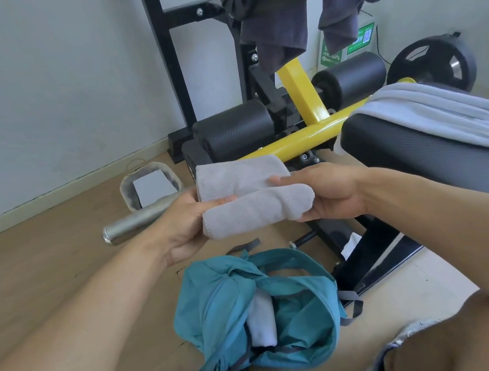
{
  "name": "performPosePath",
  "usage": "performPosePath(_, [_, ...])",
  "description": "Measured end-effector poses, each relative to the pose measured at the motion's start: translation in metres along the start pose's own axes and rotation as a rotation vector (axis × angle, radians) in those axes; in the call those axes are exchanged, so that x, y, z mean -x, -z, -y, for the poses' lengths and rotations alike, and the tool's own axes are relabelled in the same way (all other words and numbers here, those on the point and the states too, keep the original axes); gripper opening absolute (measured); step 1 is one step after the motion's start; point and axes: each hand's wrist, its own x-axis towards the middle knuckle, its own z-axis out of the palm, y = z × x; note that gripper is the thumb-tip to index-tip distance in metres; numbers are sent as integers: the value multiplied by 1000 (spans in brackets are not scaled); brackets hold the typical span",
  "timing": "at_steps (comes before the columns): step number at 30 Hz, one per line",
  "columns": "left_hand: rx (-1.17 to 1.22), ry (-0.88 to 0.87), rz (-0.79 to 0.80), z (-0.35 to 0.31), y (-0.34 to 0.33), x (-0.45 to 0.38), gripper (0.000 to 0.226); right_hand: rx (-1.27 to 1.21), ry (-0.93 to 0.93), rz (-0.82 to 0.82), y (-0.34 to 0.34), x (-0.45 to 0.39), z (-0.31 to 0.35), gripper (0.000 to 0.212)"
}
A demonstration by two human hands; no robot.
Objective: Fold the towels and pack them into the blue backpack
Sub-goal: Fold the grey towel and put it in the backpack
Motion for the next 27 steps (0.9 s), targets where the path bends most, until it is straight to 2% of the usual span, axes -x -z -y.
performPosePath(5, [136, 8, -232, 1, 10, -7, 36, -95, 110, -36, 1, 2, 6, 52])
performPosePath(7, [189, 32, -281, -1, 10, -7, 25, -30, 90, 8, -2, 4, 3, 62])
performPosePath(9, [206, 86, -254, -5, 6, -3, 11, 32, 83, 15, -3, 2, -1, 67])
performPosePath(13, [272, 247, -163, -8, 6, 3, 24, 220, 187, -72, -1, 0, -2, 38])
performPosePath(17, [376, 385, -162, -9, 10, 4, 28, 349, 336, -124, 0, 0, -1, 28])
performPosePath(23, [471, 389, -233, -14, 14, -6, 26, 321, 463, -158, -7, -6, 0, 27])
performPosePath(27, [352, 322, -238, -13, 9, -10, 22, 252, 437, -220, -13, -12, 6, 19])
